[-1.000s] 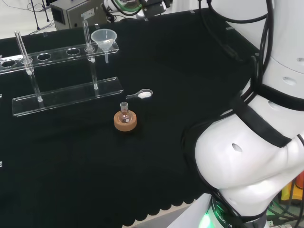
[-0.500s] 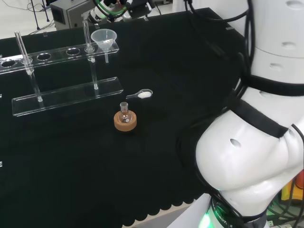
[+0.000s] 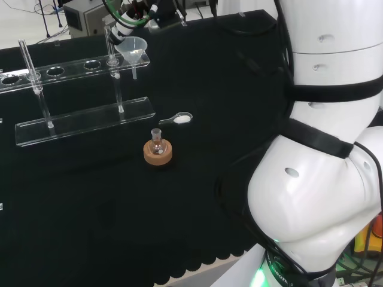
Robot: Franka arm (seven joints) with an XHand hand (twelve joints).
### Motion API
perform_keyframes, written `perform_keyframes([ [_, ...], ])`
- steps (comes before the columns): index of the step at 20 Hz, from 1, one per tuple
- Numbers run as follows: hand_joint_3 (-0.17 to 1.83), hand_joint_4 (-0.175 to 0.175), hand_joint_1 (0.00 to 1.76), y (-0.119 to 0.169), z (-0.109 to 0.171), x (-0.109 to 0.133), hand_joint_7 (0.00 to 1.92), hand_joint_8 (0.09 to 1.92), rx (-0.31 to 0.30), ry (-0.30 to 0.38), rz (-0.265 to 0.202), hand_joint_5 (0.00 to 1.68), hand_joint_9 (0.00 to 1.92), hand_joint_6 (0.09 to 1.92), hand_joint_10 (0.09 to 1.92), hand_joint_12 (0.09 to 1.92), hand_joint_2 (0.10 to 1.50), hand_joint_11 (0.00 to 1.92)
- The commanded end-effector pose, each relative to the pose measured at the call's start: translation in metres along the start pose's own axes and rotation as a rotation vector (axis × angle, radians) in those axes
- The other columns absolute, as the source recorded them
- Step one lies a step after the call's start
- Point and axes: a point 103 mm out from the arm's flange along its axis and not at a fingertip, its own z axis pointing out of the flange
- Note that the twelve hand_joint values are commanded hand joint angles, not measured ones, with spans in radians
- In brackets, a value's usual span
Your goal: Pick up the funnel from the transparent funnel stand.
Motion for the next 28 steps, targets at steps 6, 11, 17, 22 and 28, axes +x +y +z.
perform_keyframes([
  [6, 0.21, -0.045, 0.44, 0.011, 0.015, -0.006, 0.00, 0.22, 0.063, -0.014, 0.007, 0.03, 0.01, 0.09, 0.76, 1.48, 0.76, 0.30],
  [11, 0.21, -0.047, 0.45, 0.019, 0.022, -0.006, 0.00, 0.15, 0.072, -0.013, 0.002, 0.01, 0.00, 0.09, 0.76, 1.50, 0.76, 0.28],
  [17, 0.20, -0.050, 0.45, 0.026, 0.023, -0.001, 0.00, 0.42, 0.080, -0.047, -0.011, 0.05, 0.08, 0.09, 0.91, 1.49, 0.76, 0.30],
  [22, 0.20, -0.061, 0.50, 0.033, 0.024, 0.004, 0.00, 0.44, 0.104, -0.094, -0.004, 0.08, 0.07, 0.09, 0.90, 1.49, 0.75, 0.31],
  [28, 0.20, -0.062, 0.55, 0.039, 0.028, 0.004, 0.00, 0.42, 0.131, -0.114, -0.008, 0.10, 0.03, 0.09, 0.90, 1.47, 0.75, 0.32],
])
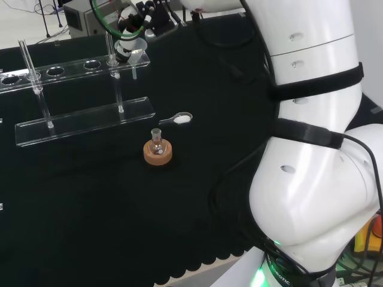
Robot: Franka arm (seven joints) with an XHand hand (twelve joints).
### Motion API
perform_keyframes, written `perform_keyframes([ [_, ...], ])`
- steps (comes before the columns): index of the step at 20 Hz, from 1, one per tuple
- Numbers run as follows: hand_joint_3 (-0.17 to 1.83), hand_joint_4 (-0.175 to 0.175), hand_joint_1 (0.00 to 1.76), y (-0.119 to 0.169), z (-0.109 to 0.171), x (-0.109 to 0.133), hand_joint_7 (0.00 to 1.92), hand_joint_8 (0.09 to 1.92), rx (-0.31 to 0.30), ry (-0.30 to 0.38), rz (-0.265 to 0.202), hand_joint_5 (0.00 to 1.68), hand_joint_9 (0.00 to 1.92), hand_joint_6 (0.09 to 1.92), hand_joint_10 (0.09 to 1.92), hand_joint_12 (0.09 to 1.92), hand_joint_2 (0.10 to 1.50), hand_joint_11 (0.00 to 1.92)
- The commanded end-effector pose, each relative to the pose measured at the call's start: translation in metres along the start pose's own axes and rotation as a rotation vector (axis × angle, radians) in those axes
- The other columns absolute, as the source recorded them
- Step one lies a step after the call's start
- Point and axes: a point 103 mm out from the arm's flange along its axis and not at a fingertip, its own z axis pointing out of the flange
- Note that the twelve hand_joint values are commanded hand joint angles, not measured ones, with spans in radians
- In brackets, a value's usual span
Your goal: Pick up the funnel from the transparent funnel stand.
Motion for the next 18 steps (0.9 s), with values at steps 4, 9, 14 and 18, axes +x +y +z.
perform_keyframes([
  [4, 0.20, -0.060, 0.55, 0.0051, 0.0059, 0.0006, 0.00, 0.44, 0.045, -0.039, 0.002, 0.11, 0.05, 0.09, 0.91, 1.47, 0.74, 0.32],
  [9, 0.21, -0.060, 0.58, 0.0063, 0.0063, -0.0007, 0.00, 0.50, 0.048, -0.054, 0.002, 0.13, 0.08, 0.09, 0.91, 1.47, 0.74, 0.32],
  [14, 0.26, -0.061, 0.62, 0.0078, 0.0050, 0.0021, 0.02, 0.63, 0.035, -0.099, 0.010, 0.17, 0.19, 0.09, 0.84, 1.46, 0.74, 0.33],
  [18, 0.40, -0.057, 0.67, 0.0106, 0.0026, 0.0047, 0.12, 0.66, 0.011, -0.146, 0.025, 0.27, 0.35, 0.09, 0.72, 1.43, 0.71, 0.37],
])
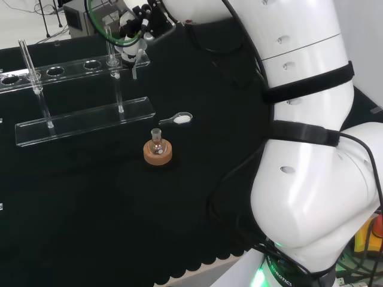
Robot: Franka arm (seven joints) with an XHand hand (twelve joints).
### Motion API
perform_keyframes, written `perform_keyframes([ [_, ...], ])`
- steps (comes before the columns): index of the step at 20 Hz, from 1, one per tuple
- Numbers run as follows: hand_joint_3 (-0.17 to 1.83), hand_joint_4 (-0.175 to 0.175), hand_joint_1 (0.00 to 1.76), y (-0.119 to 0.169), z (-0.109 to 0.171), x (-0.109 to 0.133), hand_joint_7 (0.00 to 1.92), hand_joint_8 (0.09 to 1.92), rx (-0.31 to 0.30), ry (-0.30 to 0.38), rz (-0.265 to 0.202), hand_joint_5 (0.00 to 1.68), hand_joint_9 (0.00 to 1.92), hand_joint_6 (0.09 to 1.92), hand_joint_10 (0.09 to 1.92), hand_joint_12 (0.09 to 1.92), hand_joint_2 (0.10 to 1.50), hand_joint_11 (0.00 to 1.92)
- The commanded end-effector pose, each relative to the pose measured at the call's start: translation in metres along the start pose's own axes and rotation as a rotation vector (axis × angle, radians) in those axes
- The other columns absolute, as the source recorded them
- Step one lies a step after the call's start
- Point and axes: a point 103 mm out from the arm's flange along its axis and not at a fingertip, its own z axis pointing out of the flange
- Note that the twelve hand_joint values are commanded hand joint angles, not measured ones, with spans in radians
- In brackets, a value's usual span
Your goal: Pick up the funnel from the transparent funnel stand.
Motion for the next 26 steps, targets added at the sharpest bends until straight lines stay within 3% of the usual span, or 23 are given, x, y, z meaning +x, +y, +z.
perform_keyframes([
  [1, 0.44, -0.053, 0.69, 0.003, -0.004, 0.004, 0.18, 0.66, -0.041, -0.065, 0.024, 0.33, 0.41, 0.09, 0.69, 1.41, 0.70, 0.38],
  [5, 0.58, -0.035, 0.76, 0.001, -0.012, 0.007, 0.47, 0.62, -0.124, -0.153, 0.066, 0.54, 0.66, 0.09, 0.56, 1.34, 0.69, 0.47],
  [8, 0.62, 0.002, 0.79, -0.007, -0.024, 0.005, 0.66, 0.56, -0.183, -0.206, 0.109, 0.74, 0.85, 0.30, 0.45, 1.30, 0.71, 0.55],
  [11, 0.64, 0.019, 0.80, -0.019, -0.039, 0.001, 0.73, 0.54, -0.200, -0.221, 0.120, 0.75, 0.93, 0.53, 0.39, 1.27, 0.72, 0.59],
  [14, 0.64, 0.024, 0.81, -0.038, -0.057, -0.008, 0.74, 0.54, -0.215, -0.225, 0.134, 0.74, 0.96, 0.61, 0.38, 1.27, 0.72, 0.61],
  [20, 0.66, 0.024, 0.81, -0.083, -0.083, -0.024, 0.74, 0.54, -0.192, -0.237, 0.184, 0.73, 0.96, 0.67, 0.37, 1.26, 0.72, 0.61],
  [26, 0.67, 0.024, 0.81, -0.120, -0.080, -0.033, 0.73, 0.55, -0.192, -0.221, 0.211, 0.72, 0.97, 0.69, 0.37, 1.26, 0.72, 0.61],
])
